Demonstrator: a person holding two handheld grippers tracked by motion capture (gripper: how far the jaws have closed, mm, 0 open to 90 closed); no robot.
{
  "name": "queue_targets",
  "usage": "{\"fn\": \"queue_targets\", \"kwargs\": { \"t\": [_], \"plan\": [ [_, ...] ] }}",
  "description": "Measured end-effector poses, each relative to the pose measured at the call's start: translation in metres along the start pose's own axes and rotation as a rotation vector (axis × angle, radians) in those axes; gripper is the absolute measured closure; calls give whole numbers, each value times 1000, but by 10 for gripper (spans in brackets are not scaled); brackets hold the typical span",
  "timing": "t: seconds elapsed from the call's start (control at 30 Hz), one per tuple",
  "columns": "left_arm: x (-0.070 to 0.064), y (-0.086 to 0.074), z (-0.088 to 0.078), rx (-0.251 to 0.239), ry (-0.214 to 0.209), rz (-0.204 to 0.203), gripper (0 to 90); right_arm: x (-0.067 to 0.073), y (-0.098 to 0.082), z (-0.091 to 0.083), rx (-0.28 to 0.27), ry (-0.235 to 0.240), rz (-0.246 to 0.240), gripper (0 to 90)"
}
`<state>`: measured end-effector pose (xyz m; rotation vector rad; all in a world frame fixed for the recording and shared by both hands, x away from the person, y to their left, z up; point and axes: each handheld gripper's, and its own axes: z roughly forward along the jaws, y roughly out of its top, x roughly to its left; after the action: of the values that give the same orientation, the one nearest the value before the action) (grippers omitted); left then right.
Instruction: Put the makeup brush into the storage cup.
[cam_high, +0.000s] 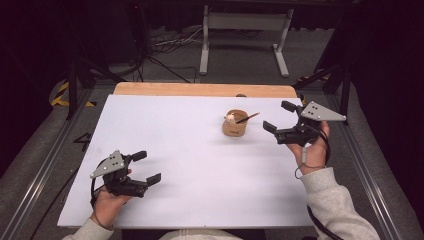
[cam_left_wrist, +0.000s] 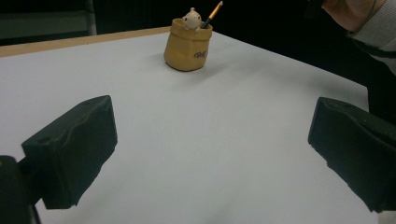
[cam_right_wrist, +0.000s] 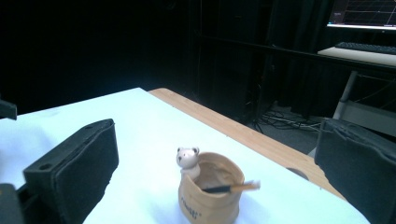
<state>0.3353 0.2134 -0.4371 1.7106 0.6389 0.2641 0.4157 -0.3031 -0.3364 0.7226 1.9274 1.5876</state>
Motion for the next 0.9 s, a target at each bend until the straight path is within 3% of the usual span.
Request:
{"fn": "queue_targets", "kwargs": {
  "t": [0.1, 0.37, 0.53, 0.73, 0.9],
  "plan": [
    [-2, 2, -2, 7, -2, 20, 21, 2, -4, -8, 0, 0, 4, 0],
    [-4, 8, -16, -18, -4, 20, 21, 11, -18, -24, 23, 29, -6, 0],
    [-1, 6, -25, -32, 4, 9, 20, 22, -30, -32, 52, 52, -18, 1],
    [3, 3, -34, -49, 5, -17, 20, 30, -40, -36, 37, 67, -9, 0],
    [5, 2, -41, -66, 11, -13, 20, 35, -52, -38, 32, 73, 0, 0]
  ]
}}
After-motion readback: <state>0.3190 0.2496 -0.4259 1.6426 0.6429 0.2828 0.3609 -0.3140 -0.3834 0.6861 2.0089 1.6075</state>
